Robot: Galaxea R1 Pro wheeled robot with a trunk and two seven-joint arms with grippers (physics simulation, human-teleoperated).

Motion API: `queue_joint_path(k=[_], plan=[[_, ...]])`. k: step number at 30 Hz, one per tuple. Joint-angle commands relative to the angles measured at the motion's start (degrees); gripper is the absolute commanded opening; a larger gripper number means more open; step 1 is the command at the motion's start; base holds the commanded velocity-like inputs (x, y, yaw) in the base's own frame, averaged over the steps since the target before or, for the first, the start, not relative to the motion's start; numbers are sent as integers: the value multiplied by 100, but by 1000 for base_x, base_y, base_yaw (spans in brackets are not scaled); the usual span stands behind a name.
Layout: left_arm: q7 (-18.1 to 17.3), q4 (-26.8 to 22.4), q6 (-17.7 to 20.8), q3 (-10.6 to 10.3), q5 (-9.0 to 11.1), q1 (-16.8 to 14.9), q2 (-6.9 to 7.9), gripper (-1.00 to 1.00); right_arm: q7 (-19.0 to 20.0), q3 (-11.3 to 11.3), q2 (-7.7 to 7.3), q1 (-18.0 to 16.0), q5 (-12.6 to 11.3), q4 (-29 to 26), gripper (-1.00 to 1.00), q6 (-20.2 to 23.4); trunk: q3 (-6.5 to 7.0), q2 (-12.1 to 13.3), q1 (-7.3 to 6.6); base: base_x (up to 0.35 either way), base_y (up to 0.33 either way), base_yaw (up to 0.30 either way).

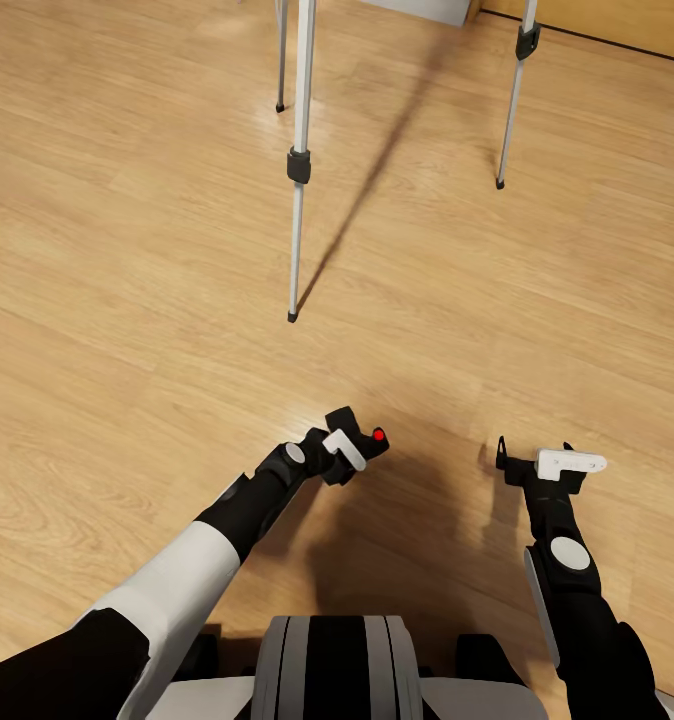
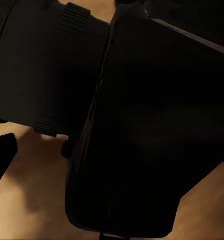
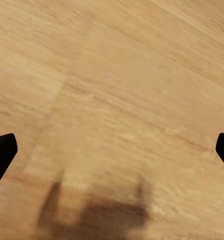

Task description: Attach the digital camera to the camera tripod in the bedroom.

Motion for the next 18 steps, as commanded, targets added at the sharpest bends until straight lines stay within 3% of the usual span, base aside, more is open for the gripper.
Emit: queue_joint_path(k=[1, 18], plan=[[-36, -10, 13, 0, -52, -1, 0, 100, -12, -3, 4, -1, 59, -7, 100, 36, -3, -1, -1, 0, 0, 0], [-35, 16, -22, 0, -61, -1, 0, 100, -12, -3, 4, -2, 61, -14, 100, 36, -3, -1, -1, 0, 0, 0]])
